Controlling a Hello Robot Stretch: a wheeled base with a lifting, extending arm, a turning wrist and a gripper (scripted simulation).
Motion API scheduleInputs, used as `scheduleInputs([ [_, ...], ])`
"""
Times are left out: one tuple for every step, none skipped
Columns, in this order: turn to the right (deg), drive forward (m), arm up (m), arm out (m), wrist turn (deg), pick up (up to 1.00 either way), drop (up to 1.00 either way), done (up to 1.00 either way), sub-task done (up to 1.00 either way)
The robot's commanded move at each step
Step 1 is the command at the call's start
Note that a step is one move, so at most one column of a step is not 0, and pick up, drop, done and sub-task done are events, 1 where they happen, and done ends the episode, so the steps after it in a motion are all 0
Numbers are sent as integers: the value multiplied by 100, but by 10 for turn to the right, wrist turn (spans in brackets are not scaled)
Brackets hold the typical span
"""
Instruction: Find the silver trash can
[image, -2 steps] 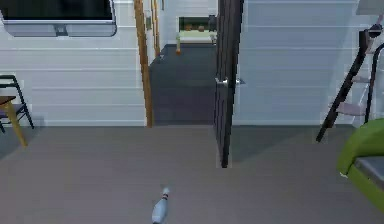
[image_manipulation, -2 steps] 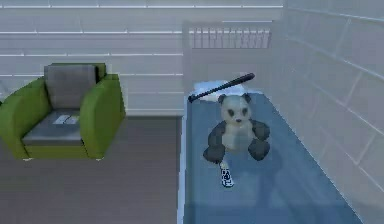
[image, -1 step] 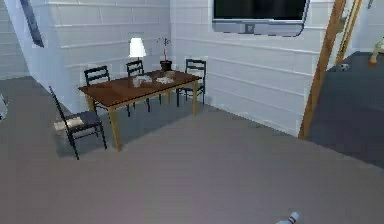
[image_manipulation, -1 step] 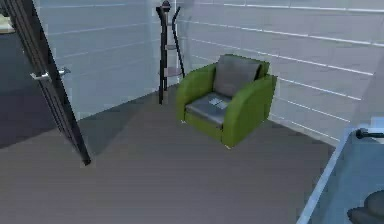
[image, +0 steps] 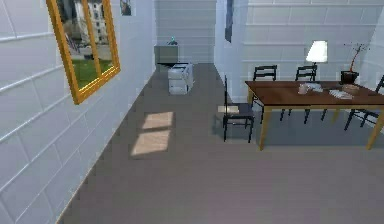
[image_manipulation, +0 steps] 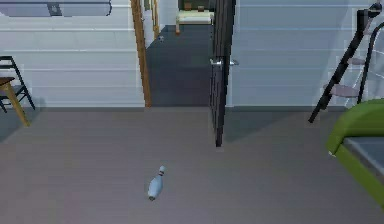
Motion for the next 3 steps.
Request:
scheduleInputs([
  [0, 25, 0, 0, 0, 0, 0, 0, 0],
  [390, 0, 0, 0, 0, 0, 0, 0, 0],
  [0, 90, 0, 0, 0, 0, 0, 0, 0],
])
